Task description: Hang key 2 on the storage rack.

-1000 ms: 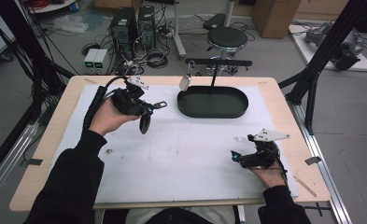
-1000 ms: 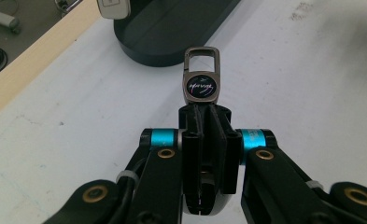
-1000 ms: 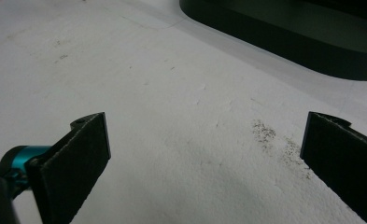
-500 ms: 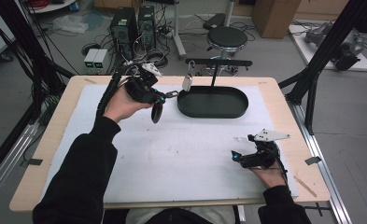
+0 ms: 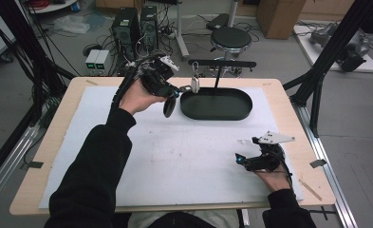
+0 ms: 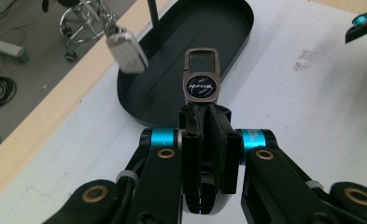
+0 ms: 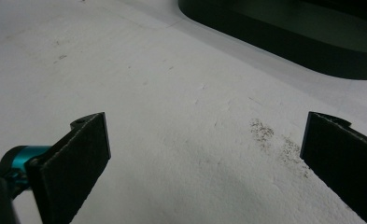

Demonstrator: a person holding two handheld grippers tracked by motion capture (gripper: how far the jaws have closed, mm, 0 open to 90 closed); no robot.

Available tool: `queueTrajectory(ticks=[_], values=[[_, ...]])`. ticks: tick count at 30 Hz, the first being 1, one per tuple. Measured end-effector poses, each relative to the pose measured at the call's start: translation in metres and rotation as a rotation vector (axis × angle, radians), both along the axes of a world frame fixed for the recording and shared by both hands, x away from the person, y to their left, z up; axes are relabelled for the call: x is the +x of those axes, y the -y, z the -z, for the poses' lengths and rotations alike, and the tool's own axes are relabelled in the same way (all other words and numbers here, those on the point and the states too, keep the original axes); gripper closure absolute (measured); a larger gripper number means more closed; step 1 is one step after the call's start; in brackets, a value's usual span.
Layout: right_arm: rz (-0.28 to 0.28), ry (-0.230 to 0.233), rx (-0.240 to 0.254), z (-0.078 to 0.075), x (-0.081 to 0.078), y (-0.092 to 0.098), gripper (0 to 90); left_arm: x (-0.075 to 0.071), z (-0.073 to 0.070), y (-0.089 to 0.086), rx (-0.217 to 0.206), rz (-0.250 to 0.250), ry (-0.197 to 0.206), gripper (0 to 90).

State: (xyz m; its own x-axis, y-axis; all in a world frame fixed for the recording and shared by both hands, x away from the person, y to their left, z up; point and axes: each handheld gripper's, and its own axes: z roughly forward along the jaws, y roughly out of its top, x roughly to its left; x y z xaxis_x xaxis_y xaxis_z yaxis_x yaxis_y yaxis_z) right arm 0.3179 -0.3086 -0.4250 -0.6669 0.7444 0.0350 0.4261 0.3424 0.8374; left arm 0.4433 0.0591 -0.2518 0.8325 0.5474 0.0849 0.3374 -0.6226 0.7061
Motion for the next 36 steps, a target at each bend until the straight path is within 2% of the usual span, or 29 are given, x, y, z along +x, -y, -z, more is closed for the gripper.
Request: queueTrajectory(ticks=[8,11,17,21,26,36], values=[[0.0,-0.005,0.0,0.0,0.0,0.001,0.8,0.015,-0.015,0.025,0.012,0.021,0.002,83.3],[-0.001,-0.004,0.0,0.0,-0.001,0.001,0.8,0.019,-0.017,0.036,0.033,0.03,0.01,83.3],[0.001,-0.004,0.002,0.0,-0.001,0.001,0.8,0.029,-0.016,0.052,0.018,0.061,0.01,83.2],[0.0,-0.005,0.002,0.0,-0.001,0.001,0.8,0.039,-0.015,0.059,0.02,0.041,0.018,83.2],[-0.002,-0.004,0.007,0.0,-0.001,0.001,0.8,0.048,-0.014,0.068,-0.025,0.022,0.035,83.3],[-0.004,0.003,0.011,0.0,-0.001,0.001,0.8,0.069,-0.002,0.08,-0.04,-0.037,0.063,83.3]])
